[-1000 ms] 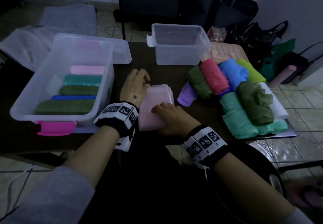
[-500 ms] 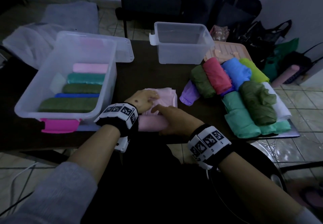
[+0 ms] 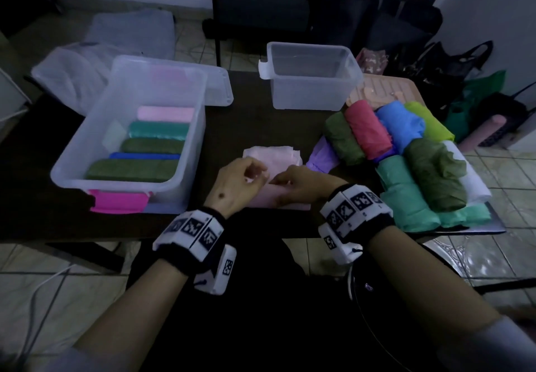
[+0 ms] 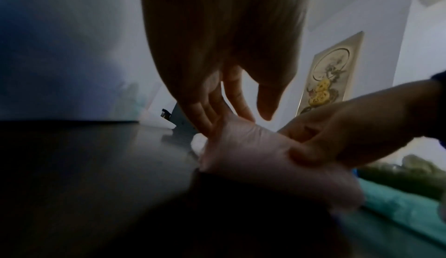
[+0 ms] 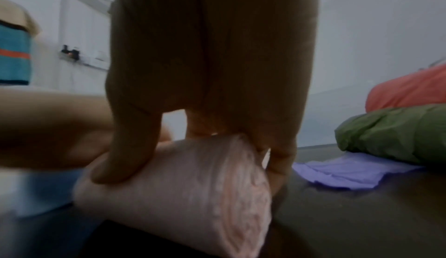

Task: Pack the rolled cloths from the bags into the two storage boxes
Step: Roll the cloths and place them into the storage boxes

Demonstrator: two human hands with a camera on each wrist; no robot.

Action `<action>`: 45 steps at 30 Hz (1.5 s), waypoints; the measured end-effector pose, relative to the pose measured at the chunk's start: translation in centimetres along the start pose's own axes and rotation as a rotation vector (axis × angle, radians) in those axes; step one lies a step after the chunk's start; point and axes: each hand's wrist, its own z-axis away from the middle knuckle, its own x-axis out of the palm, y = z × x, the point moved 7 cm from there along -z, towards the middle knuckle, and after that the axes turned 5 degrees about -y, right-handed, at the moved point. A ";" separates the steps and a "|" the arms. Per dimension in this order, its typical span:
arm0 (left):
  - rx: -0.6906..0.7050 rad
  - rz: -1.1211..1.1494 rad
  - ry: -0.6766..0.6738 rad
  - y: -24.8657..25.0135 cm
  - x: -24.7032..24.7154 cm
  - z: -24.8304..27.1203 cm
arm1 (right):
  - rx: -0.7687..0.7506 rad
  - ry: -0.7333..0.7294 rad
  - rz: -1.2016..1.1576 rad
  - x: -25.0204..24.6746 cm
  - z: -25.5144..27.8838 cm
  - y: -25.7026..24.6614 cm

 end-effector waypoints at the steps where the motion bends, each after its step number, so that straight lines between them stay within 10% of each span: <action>1: -0.006 -0.003 -0.039 -0.4 0.3 0.4 | -0.003 -0.028 -0.011 -0.1 -0.1 0.0; 19: -0.172 -0.325 -0.261 -1.2 1.6 -2.0 | 0.022 0.419 0.190 2.0 2.6 -3.5; 24: -0.008 -0.109 -0.016 -0.6 -0.5 -0.9 | 0.091 0.221 0.085 1.4 1.8 -2.9; 30: 0.094 -0.060 -0.193 -1.4 -0.3 0.8 | 0.229 0.062 0.046 0.9 0.3 -1.6; 39: 0.051 -0.086 -0.229 -1.6 0.0 -0.5 | 0.015 0.365 0.109 0.6 1.7 -2.0; 45: -0.005 -0.106 -0.326 -1.5 -0.1 -1.1 | 0.062 0.231 0.018 -0.5 0.9 -1.5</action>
